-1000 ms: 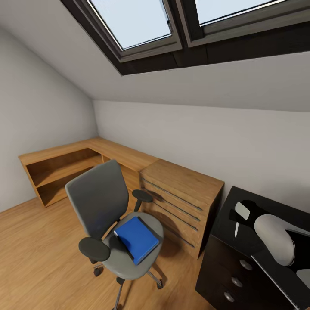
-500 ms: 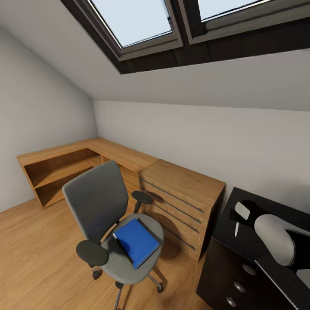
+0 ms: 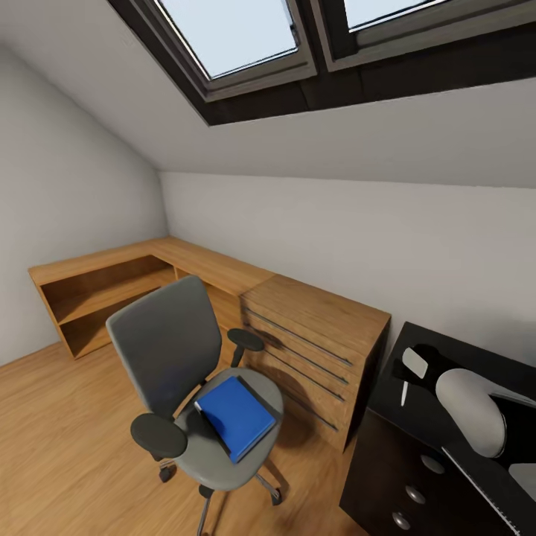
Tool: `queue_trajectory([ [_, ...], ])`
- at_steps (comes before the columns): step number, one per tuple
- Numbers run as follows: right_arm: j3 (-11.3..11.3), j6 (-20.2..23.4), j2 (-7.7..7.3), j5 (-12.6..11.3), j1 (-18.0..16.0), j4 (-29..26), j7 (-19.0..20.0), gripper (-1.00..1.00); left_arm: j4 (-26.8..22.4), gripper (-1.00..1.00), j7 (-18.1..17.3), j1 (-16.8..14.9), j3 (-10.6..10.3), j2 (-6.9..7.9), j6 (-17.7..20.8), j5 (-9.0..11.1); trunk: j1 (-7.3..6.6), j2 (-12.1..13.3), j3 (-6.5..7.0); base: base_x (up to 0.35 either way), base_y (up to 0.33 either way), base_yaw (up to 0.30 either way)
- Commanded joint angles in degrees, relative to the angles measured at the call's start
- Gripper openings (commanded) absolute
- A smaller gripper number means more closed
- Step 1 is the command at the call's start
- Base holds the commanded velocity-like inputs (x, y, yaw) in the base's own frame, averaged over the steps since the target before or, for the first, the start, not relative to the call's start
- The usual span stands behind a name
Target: In the bedroom, organize the workspace by keeping the computer under the desk, ensuring the monitor is on the desk, placing the keyboard on the desk next to the monitor, placing the mouse on the desk next to the keyboard, moving the folder from the swivel chair onto the desk next to the mouse, stacking the notebook on top of the folder with the pen on top of the notebook, and positioning the swivel chair next to the desk.
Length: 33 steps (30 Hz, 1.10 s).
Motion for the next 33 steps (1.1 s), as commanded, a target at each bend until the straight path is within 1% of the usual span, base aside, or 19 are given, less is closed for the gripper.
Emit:
queue_trajectory([
  [1,0.0,0.2,-0.1,-0.6,0.0,-0.2,-0.4,-1.0,0.1,1.0,0.4,0.0,-0.5,0.02,-0.6,0.3,0.0,0.0,-0.07,0.0,0.0,0.0],
  [5,0.0,0.3,-0.24,-0.5,0.0,-0.4,-0.4,-1.0,0.6,1.0,0.4,0.0,-0.5,-0.04,-1.8,0.2,0.0,0.0,-0.07,0.047,0.0,0.0],
  [10,0.1,0.3,-0.35,-0.4,0.0,-0.4,-0.3,-1.0,1.4,1.0,0.3,0.0,-0.5,-0.07,-3.4,0.2,0.0,0.0,-0.07,0.191,0.0,0.0],
  [19,0.1,0.2,-0.41,-0.4,0.2,-0.4,-0.1,-1.0,1.5,1.0,0.1,0.0,-0.5,-0.08,-6.3,0.2,0.0,0.0,-0.07,0.05,-0.014,0.0],
  [23,0.1,0.2,-0.5,-0.2,0.3,-0.4,-0.1,-1.0,1.6,1.0,0.3,0.0,-0.5,-0.07,-6.2,0.3,0.0,0.0,-0.07,0.029,-0.034,0.0],
  [26,0.3,0.2,-1.48,0.9,0.5,-0.1,0.0,-1.0,2.2,1.0,0.4,0.0,-0.5,-0.07,-6.2,0.3,0.0,0.0,-0.07,0.003,-0.003,0.0],
  [27,0.3,0.2,-1.84,1.6,0.5,0.0,0.0,-1.0,2.3,1.0,0.4,0.0,-0.5,-0.07,-6.2,0.3,0.0,0.0,-0.07,0.002,-0.002,0.0],
  [33,0.3,-0.2,-2.12,2.1,1.3,0.1,0.1,-1.0,2.4,1.0,0.4,0.0,-0.5,-0.09,-6.2,0.3,0.0,0.0,-0.07,0.0,0.0,0.0],
])
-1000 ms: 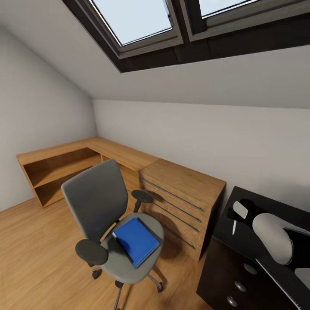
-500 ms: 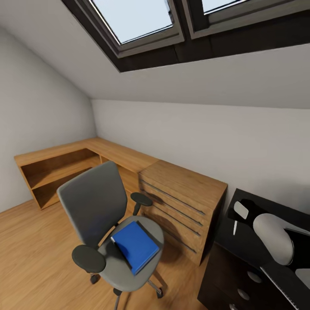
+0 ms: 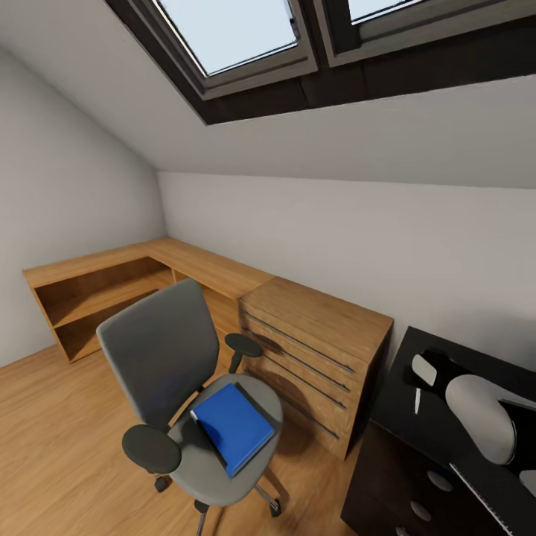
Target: In the bedroom, organize the workspace by keeping the computer under the desk, ensuring the monitor is on the desk, placing the keyboard on the desk next to the monitor, placing the mouse on the desk next to the keyboard, moving the folder from the swivel chair onto the desk next to the mouse, stacking the notebook on top of the folder with the pen on top of the notebook, and positioning the swivel chair next to the desk.
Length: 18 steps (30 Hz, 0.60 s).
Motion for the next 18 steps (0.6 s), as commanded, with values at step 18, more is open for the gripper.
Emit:
queue_trajectory([
  [18,-0.1,-3.0,0.3,-0.6,3.3,0.0,-0.2,-1.0,0.0,1.0,0.4,0.0,-0.5,0.07,-0.3,0.1,0.0,0.0,-0.07,0.0,0.0,0.0],
])
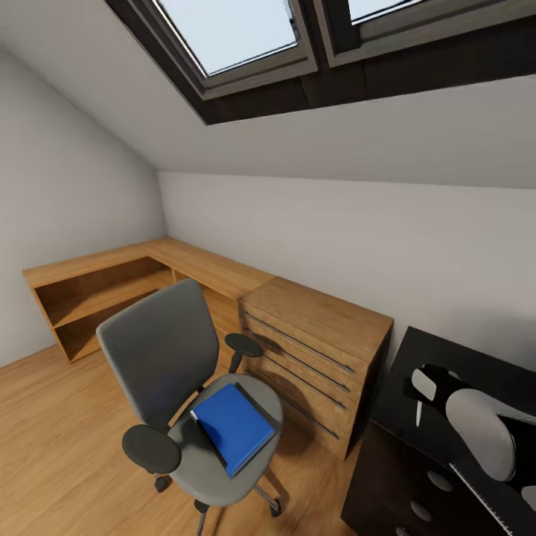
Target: In the bedroom, organize the workspace by keeping the computer under the desk, ensuring the monitor is on the desk, placing the keyboard on the desk next to the monitor, placing the mouse on the desk next to the keyboard, moving the folder from the swivel chair onto the desk next to the mouse, stacking the notebook on top of the folder with the pen on top of the notebook, and positioning the swivel chair next to the desk.
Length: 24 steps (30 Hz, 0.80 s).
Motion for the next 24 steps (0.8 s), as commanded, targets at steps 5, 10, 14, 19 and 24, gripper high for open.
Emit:
queue_trajectory([
  [5,0.0,-1.1,0.02,-0.5,0.1,-0.1,-0.3,-1.0,-0.1,1.0,0.5,0.0,-0.5,0.05,-0.2,0.1,0.0,0.0,-0.07,0.0,0.0,0.0],
  [10,0.0,-1.8,0.03,-0.5,0.1,-0.2,-0.3,1.0,0.0,1.0,0.5,0.0,-0.5,0.05,-0.2,0.1,0.0,0.0,-0.07,0.0,0.0,0.0],
  [14,0.0,-2.4,0.03,-0.5,0.1,-0.2,-0.3,1.0,0.0,1.0,0.5,0.0,-0.5,0.05,-0.2,0.1,0.0,0.0,-0.07,0.0,0.0,0.0],
  [19,0.0,-2.9,-0.04,-0.5,0.2,-0.5,-0.3,1.0,0.0,1.0,0.5,0.0,-0.5,0.05,-0.2,0.1,0.0,0.0,-0.07,0.0,0.0,0.0],
  [24,0.0,-3.1,-0.06,-0.5,0.2,-0.8,-0.3,1.0,0.0,1.0,0.5,0.0,-0.5,0.06,-0.2,0.1,0.0,0.0,-0.07,0.0,0.0,0.0],
])
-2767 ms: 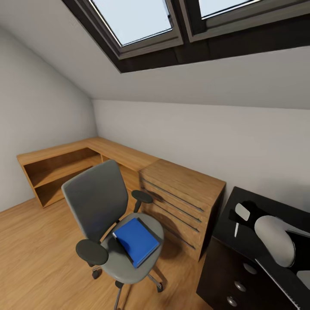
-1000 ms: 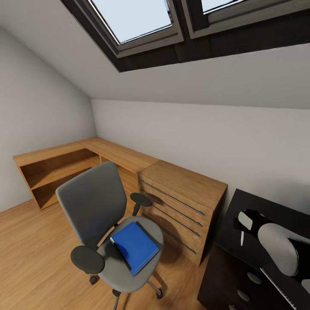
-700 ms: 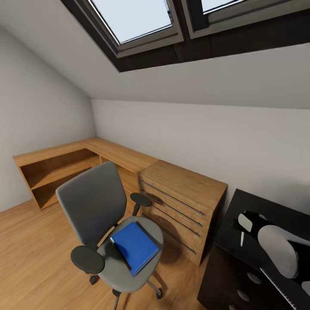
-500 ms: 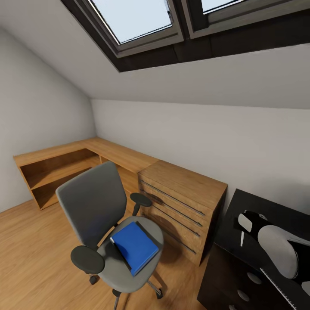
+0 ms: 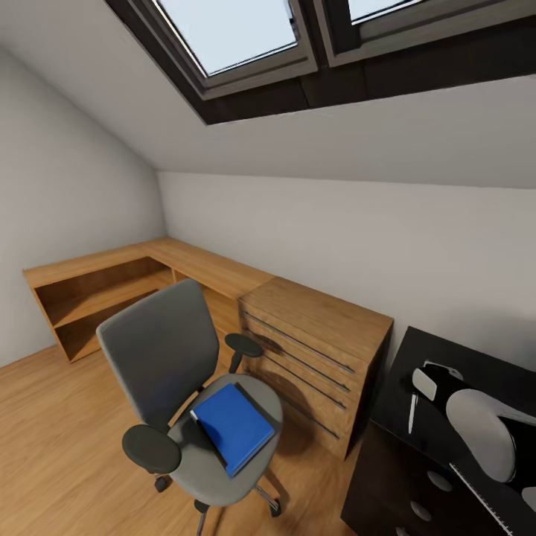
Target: In the bedroom, organize the workspace by keeping the computer under the desk, ensuring the monitor is on the desk, placing the keyboard on the desk next to the monitor, placing the mouse on the desk next to the keyboard, moving the folder from the swivel chair onto the desk next to the mouse, stacking the notebook on top of the folder with the pen on top of the notebook, and positioning the swivel chair next to the desk.
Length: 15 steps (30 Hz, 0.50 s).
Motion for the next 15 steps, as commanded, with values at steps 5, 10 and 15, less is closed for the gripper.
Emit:
queue_trajectory([
  [5,-0.1,-4.6,1.03,-0.7,0.0,-5.0,-1.4,1.0,-0.1,1.0,0.4,0.0,-0.5,0.04,-0.2,0.0,0.0,0.0,-0.07,0.0,0.0,0.007],
  [10,-0.2,-5.4,6.72,-0.8,0.0,-14.8,-10.5,1.0,0.0,1.0,0.5,0.0,-0.6,0.04,-0.1,0.0,0.0,0.0,-0.07,0.0,0.0,0.178],
  [15,-0.2,-5.3,14.14,-0.8,0.0,-21.7,-21.6,1.0,0.0,1.0,0.6,0.0,-0.6,-0.03,-0.1,0.0,0.0,0.0,-0.07,0.0,0.0,0.268],
])
